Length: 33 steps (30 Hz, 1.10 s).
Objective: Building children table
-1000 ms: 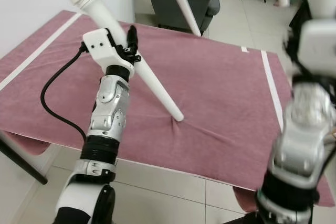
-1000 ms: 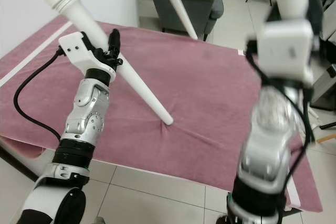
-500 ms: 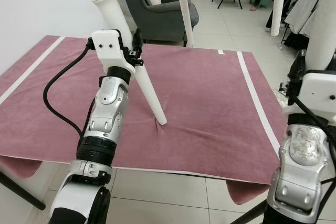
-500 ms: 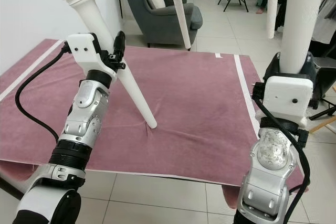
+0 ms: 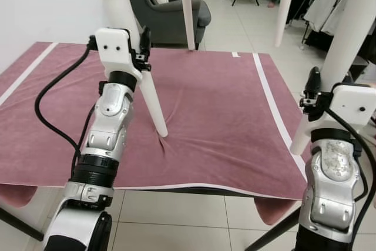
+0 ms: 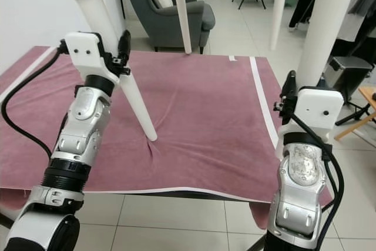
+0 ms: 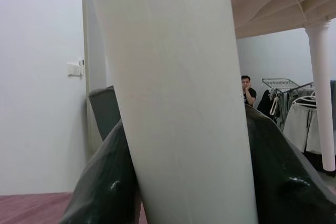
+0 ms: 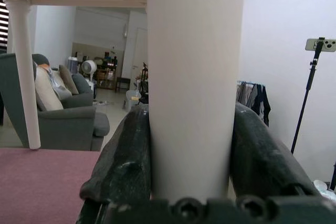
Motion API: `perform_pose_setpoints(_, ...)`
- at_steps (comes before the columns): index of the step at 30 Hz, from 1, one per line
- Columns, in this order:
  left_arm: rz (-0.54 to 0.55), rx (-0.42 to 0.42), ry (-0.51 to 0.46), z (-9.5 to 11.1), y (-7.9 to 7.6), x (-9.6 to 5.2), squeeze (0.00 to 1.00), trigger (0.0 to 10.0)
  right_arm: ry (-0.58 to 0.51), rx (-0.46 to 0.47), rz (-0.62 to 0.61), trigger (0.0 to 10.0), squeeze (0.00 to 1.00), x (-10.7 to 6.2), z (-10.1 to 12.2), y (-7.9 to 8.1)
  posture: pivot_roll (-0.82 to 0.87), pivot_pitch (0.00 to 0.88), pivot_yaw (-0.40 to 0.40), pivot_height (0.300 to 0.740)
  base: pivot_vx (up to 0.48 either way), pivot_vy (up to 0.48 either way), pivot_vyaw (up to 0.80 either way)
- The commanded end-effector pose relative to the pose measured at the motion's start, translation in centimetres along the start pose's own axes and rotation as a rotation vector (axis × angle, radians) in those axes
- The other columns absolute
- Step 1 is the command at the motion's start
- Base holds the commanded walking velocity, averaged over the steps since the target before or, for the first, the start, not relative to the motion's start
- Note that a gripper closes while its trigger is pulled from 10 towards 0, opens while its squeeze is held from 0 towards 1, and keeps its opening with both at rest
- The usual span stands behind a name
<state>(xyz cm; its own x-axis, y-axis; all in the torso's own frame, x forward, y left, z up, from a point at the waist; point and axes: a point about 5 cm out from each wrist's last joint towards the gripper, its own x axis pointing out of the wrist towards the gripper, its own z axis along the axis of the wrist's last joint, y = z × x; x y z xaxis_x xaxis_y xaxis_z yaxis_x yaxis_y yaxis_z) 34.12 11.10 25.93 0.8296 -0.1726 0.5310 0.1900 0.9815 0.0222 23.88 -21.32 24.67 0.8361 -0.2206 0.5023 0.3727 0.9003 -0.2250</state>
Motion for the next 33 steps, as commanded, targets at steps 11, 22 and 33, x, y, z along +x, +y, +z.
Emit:
perform_pose_setpoints(11,-0.066,0.194,-0.198,4.7,0.2,1.0,0.0,0.0,0.035,0.001,0.166,0.0,0.0,-0.3,-1.4,1.9,0.07,0.0,-0.002,0.74,0.0,0.0,0.0)
perform_pose_setpoints(22,-0.105,0.137,-0.236,6.5,-0.7,1.3,0.0,0.0,0.02,-0.014,0.104,0.0,0.0,0.3,-1.2,0.4,0.07,0.0,-0.003,0.74,0.0,0.0,0.0)
perform_pose_setpoints(33,-0.089,0.231,-0.317,8.4,-0.2,1.0,0.0,0.0,-0.082,-0.003,0.152,0.0,0.0,1.7,0.9,0.8,0.07,0.0,-0.011,0.74,0.0,0.0,0.0)
